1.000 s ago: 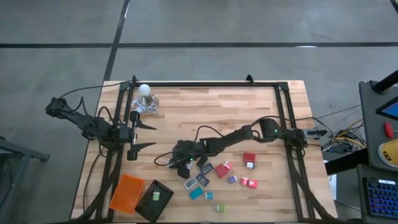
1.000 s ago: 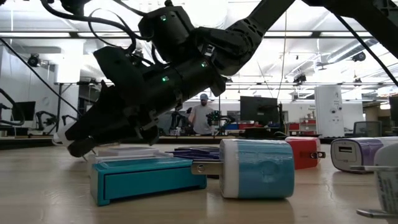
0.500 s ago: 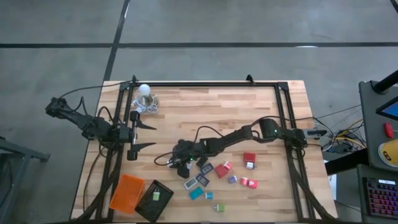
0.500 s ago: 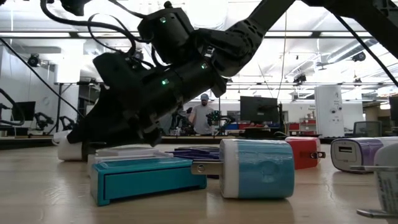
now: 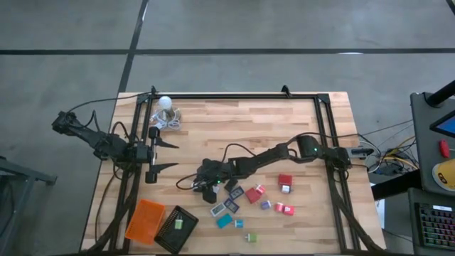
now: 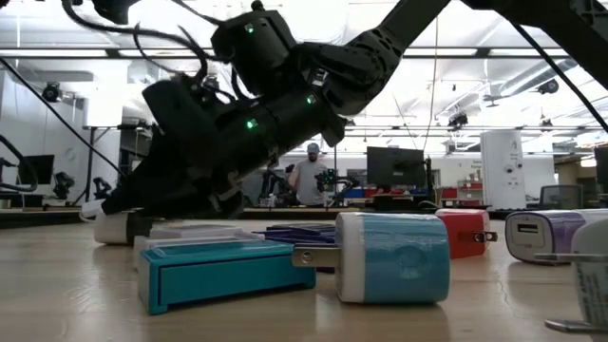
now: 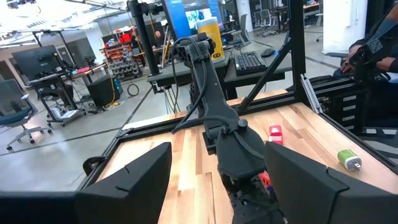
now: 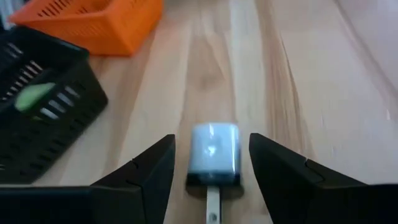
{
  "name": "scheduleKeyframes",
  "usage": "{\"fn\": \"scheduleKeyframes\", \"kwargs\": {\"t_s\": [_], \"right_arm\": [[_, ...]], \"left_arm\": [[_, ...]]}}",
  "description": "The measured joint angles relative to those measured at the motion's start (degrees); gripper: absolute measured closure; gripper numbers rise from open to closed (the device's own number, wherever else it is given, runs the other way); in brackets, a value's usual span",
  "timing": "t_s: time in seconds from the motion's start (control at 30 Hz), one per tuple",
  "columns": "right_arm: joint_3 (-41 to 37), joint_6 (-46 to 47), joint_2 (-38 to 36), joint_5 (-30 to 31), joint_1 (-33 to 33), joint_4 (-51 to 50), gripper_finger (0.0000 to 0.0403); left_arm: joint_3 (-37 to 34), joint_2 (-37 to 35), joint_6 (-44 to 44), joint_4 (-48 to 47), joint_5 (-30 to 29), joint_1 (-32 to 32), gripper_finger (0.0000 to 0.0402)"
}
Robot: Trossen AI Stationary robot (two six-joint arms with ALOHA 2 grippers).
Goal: Pick & Place Office items
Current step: Put the top white charger adapter into the black basket
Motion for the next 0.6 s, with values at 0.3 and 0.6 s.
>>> {"fn": "scheduleKeyframes", "kwargs": {"t_s": [0.3,0.6], "right_arm": [[0.51,-3.80,-6.14,-6.26,0.01,-4.64,0.0200],[-2.37,-7.40,-15.21,-5.12,-0.33,-15.75,0.0200]], "left_arm": [[0.00,0.07,0.00,-0.31,0.00,0.00,0.0140],[0.00,0.22,-2.08,-2.44,0.02,0.00,0.0140]]}}
